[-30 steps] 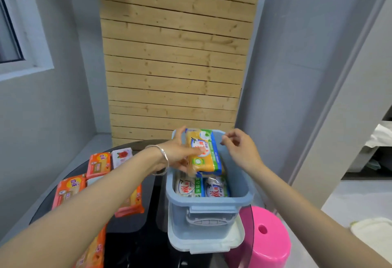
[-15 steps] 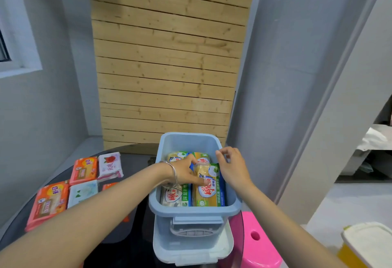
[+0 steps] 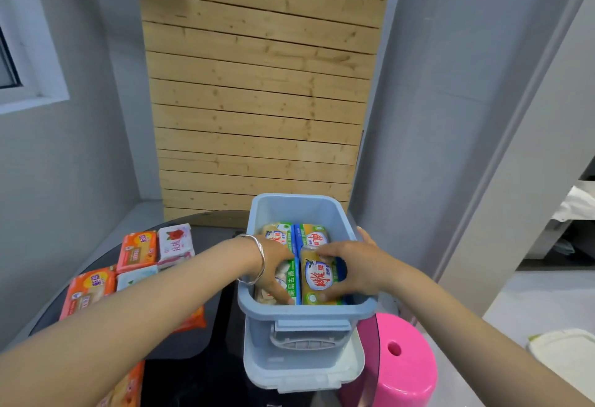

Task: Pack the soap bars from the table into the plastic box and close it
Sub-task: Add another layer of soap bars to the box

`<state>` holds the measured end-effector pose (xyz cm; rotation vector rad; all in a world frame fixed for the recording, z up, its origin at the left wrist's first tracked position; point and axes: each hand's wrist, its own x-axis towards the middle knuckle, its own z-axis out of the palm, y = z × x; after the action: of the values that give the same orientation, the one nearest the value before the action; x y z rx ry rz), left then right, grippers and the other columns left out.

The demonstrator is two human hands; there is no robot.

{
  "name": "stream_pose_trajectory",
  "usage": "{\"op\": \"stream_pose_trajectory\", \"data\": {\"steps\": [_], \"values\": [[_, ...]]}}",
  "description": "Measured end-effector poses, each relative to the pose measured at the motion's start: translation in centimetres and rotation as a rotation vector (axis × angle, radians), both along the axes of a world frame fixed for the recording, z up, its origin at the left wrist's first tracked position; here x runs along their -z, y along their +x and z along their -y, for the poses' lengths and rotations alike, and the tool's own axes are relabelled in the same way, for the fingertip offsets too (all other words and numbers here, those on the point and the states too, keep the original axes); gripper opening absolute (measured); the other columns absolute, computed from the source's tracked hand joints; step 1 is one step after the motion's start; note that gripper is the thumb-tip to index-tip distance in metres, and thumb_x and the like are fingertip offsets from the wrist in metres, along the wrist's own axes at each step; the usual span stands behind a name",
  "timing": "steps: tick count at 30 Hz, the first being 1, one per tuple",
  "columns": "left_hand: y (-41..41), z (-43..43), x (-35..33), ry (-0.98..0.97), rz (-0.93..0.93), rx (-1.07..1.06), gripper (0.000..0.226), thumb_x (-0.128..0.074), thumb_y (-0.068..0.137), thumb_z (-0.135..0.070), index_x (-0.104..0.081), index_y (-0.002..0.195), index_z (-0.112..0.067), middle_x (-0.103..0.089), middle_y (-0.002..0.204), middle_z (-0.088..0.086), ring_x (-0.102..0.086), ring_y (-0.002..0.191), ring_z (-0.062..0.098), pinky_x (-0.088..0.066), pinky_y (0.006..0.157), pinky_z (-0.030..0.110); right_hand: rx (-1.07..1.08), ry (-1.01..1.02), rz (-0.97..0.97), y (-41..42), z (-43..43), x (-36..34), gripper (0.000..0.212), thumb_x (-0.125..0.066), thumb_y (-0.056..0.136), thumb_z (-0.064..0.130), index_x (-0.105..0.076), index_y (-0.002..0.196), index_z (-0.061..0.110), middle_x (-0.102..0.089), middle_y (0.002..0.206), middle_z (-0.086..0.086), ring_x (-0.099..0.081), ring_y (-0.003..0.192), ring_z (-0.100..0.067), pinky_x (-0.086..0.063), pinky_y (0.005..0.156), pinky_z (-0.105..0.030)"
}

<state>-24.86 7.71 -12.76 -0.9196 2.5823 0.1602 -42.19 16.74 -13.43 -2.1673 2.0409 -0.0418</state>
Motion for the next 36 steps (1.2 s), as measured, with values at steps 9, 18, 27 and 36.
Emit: {"op": "stream_pose_trajectory", "data": {"steps": [9, 18, 27, 36], "values": [[0.1, -0.5, 0.7, -0.132, 0.089, 0.064, 0.088, -0.060, 0.074, -0.062, -0.024, 0.147, -0.030, -0.037, 0.149, -0.002, -0.038, 0.133, 0.025, -0.031, 0.113, 0.039, -0.032, 0.160, 0.029, -0.3, 0.4, -0.7, 0.074, -0.069, 0.072, 0.057, -0.041, 0.139, 0.043, -0.046, 0.143, 0.019, -0.031, 0.125, -0.004, -0.006, 0.120, -0.041], [0.1, -0.6, 0.5, -0.124, 0.123, 0.043, 0.087, -0.058, 0.078, -0.060, -0.018, 0.149, -0.029, -0.031, 0.152, 0.000, -0.033, 0.137, 0.026, -0.029, 0.115, 0.038, -0.013, 0.289, -0.092, 0.2, 1.7, -0.5, 0.077, -0.057, 0.074, 0.069, -0.032, 0.142, 0.045, -0.041, 0.148, 0.016, -0.027, 0.142, -0.013, 0.010, 0.116, -0.046], [3.6, -0.6, -1.0, -0.119, -0.411, -0.055, 0.077, -0.043, 0.081, -0.066, -0.026, 0.147, -0.030, -0.030, 0.155, -0.005, -0.026, 0.142, 0.016, -0.013, 0.116, 0.036, 0.095, -0.006, 0.261, 1.5, -0.2, -1.2, 0.059, -0.054, 0.084, 0.057, -0.043, 0.139, 0.037, -0.042, 0.145, 0.017, -0.028, 0.136, -0.004, -0.006, 0.120, -0.039], [17.8, 1.4, 2.2, -0.164, -1.018, -0.434, 0.044, -0.067, 0.079, -0.005, -0.061, 0.116, -0.029, -0.065, 0.097, -0.009, -0.061, 0.073, -0.001, -0.053, 0.084, 0.026, -0.117, -0.202, 0.580, 14.9, 1.2, -1.5, 0.041, -0.058, 0.091, 0.034, -0.052, 0.131, 0.028, -0.050, 0.138, 0.012, -0.042, 0.129, -0.002, -0.028, 0.104, -0.014]]}}
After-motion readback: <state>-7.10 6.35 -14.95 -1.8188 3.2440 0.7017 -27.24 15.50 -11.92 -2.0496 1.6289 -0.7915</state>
